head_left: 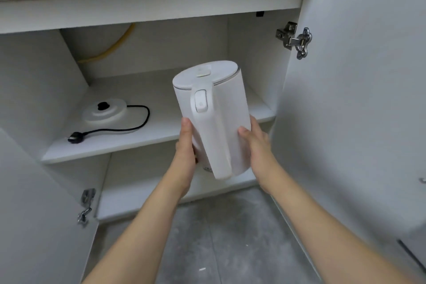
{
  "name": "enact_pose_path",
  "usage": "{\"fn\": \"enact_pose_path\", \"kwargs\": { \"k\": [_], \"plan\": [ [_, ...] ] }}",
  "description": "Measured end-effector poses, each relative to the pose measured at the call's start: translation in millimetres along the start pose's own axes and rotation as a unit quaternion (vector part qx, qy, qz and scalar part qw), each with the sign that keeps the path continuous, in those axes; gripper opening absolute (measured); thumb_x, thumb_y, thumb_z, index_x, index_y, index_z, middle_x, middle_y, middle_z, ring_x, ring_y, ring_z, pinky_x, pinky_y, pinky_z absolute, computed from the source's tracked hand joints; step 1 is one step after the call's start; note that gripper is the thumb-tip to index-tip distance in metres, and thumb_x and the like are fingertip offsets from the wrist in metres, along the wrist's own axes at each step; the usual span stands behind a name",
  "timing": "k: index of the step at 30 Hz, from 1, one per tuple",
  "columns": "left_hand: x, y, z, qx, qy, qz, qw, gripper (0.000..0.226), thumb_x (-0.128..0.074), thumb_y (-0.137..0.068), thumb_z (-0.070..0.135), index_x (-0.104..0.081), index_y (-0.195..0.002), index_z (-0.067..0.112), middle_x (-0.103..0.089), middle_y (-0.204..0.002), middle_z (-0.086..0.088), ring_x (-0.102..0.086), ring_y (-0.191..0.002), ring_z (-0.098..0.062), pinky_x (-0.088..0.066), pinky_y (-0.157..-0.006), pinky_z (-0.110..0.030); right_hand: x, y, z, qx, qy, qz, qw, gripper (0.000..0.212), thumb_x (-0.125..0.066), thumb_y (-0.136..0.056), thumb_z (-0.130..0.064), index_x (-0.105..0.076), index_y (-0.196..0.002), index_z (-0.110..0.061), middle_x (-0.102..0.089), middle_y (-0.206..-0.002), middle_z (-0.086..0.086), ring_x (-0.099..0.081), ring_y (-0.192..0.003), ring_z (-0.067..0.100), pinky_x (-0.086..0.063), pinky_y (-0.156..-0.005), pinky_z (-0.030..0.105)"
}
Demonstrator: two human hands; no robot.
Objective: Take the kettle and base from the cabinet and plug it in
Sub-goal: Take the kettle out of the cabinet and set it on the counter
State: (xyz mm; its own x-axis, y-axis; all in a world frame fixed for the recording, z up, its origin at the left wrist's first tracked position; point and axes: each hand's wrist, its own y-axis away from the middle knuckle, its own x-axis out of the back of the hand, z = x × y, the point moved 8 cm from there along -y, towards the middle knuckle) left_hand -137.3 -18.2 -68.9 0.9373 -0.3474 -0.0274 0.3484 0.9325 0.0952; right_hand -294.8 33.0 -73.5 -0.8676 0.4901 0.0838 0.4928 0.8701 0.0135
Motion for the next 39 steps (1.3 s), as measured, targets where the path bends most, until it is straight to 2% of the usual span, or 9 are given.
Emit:
{"fn": "enact_pose_path", "kwargs": {
  "k": [4,10,16,21,24,28,31,34,39],
  "plan": [
    [2,45,51,0.074,-0.023,0.004,0.997,0.086,-0.022,-0.076,0.085,-0.033,-0.145,0.036,-0.037,-0.153,0.002,-0.042,-0.135,-0.018,-0.032,-0.113,-0.046,3,38,-50,-0.098,-0.027,0.001,0.995,0.077,-0.042,-0.064,-0.056,-0.042,-0.139,-0.036,-0.045,-0.14,0.007,-0.036,-0.134,0.027,-0.026,-0.113,0.051],
    [-11,108,184,0.16,-0.004,-0.012,0.987,0.073,-0.01,-0.086,0.078,-0.062,-0.121,0.041,-0.07,-0.104,0.025,-0.059,-0.104,0.007,-0.045,-0.085,-0.022,23,103,-176,-0.244,-0.041,-0.009,0.969,0.059,-0.023,-0.09,-0.061,-0.041,-0.139,-0.034,-0.043,-0.145,0.0,-0.04,-0.131,0.021,-0.026,-0.113,0.047],
    [-21,178,330,0.256,0.035,0.024,0.966,0.076,-0.013,-0.088,0.076,-0.064,-0.123,0.032,-0.071,-0.114,0.005,-0.063,-0.104,-0.011,-0.045,-0.096,-0.031,46,156,-337,-0.336,-0.046,0.007,0.941,0.07,-0.014,-0.087,-0.072,-0.038,-0.142,-0.036,-0.045,-0.145,-0.006,-0.038,-0.134,0.018,-0.024,-0.116,0.043],
    [3,217,408,0.274,0.065,0.094,0.955,0.054,-0.029,-0.095,0.059,-0.068,-0.093,0.021,-0.074,-0.092,0.01,-0.066,-0.08,0.003,-0.045,-0.069,-0.027,37,186,-422,-0.354,-0.038,-0.048,0.933,0.076,-0.014,-0.085,-0.075,-0.036,-0.143,-0.032,-0.05,-0.141,-0.006,-0.048,-0.119,0.015,-0.035,-0.103,0.036],
    [27,222,437,0.264,0.083,0.117,0.954,0.049,-0.036,-0.086,0.062,-0.071,-0.084,0.028,-0.077,-0.088,0.007,-0.071,-0.086,-0.012,-0.049,-0.083,-0.035,14,193,-443,-0.356,-0.051,-0.07,0.931,0.071,-0.01,-0.088,-0.073,-0.045,-0.136,-0.034,-0.055,-0.133,-0.009,-0.049,-0.095,0.009,-0.032,-0.083,0.027],
    [79,212,467,0.244,0.091,0.112,0.959,0.068,-0.035,-0.074,0.075,-0.069,-0.111,0.029,-0.074,-0.107,-0.001,-0.065,-0.106,-0.024,-0.043,-0.103,-0.046,-36,189,-477,-0.325,-0.028,-0.064,0.943,0.049,-0.012,-0.092,-0.067,-0.044,-0.12,-0.042,-0.051,-0.093,-0.023,-0.041,-0.069,-0.007,-0.029,-0.085,0.024],
    [135,200,483,0.214,0.076,0.098,0.969,0.073,-0.029,-0.077,0.081,-0.063,-0.121,0.033,-0.073,-0.11,0.003,-0.067,-0.101,-0.017,-0.05,-0.095,-0.037,-92,181,-497,-0.31,-0.004,-0.106,0.945,0.072,-0.011,-0.086,-0.074,-0.044,-0.138,-0.036,-0.051,-0.138,-0.01,-0.048,-0.102,0.007,-0.032,-0.095,0.029],
    [194,196,497,0.198,0.055,0.11,0.972,0.063,-0.025,-0.084,0.078,-0.061,-0.118,0.038,-0.073,-0.085,0.018,-0.067,-0.071,0.003,-0.049,-0.062,-0.018,-138,184,-512,-0.326,0.04,-0.091,0.94,0.087,-0.017,-0.072,-0.086,-0.038,-0.142,-0.039,-0.034,-0.153,-0.007,-0.036,-0.135,0.019,-0.032,-0.111,0.045],
    [297,176,522,0.153,0.031,0.102,0.983,0.066,-0.019,-0.088,0.075,-0.066,-0.115,0.037,-0.075,-0.097,0.013,-0.064,-0.093,0.003,-0.043,-0.077,-0.022,-239,181,-540,-0.317,0.01,-0.111,0.942,0.087,-0.024,-0.075,-0.082,-0.043,-0.141,-0.028,-0.051,-0.141,-0.007,-0.05,-0.121,0.016,-0.042,-0.104,0.043]
  ]
}}
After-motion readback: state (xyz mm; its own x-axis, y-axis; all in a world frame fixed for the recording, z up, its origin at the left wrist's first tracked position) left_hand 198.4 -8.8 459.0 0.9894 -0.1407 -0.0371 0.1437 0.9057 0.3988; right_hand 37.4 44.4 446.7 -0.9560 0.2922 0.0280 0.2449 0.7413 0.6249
